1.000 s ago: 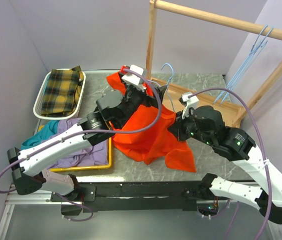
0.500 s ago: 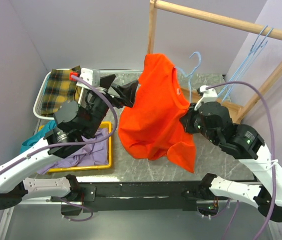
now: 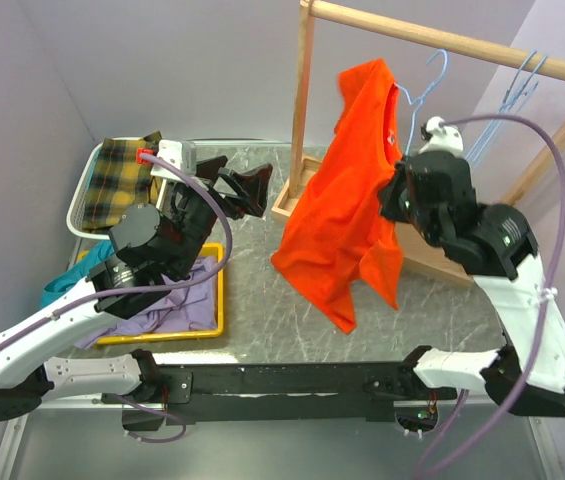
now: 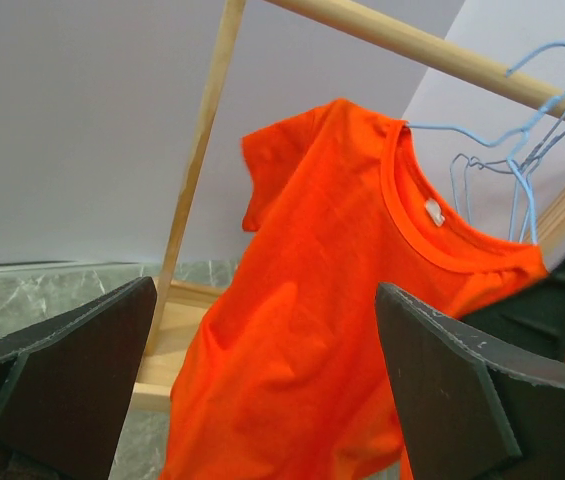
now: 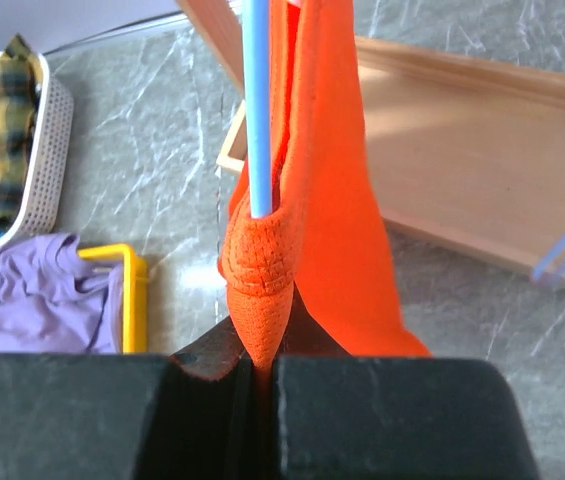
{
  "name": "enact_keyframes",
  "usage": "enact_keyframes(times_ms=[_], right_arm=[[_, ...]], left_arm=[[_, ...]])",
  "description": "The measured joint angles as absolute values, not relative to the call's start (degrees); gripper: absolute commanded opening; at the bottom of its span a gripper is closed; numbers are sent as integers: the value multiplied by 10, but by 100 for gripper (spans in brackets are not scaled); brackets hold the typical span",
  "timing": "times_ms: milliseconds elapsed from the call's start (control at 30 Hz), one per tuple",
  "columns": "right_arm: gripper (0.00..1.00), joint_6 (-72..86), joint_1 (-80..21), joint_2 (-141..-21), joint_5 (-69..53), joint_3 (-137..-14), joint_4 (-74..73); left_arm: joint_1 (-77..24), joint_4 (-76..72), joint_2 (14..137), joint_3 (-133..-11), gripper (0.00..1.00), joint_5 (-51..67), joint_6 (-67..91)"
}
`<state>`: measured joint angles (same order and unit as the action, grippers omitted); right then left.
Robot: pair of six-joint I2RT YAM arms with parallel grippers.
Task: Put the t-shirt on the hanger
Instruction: Place the hanger at the clothesline.
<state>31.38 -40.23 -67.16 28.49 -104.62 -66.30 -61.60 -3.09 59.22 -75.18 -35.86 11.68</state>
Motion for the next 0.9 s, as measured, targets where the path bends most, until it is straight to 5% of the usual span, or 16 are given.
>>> enact_keyframes(times_ms=[267, 900], right_arm=[[0, 286, -318, -783, 213, -1154, -675], [0, 238, -311, -957, 188, -1382, -680]], left_arm=[[-616, 10, 566, -738, 96, -373, 163], [-616, 70, 472, -650, 96, -377, 256]])
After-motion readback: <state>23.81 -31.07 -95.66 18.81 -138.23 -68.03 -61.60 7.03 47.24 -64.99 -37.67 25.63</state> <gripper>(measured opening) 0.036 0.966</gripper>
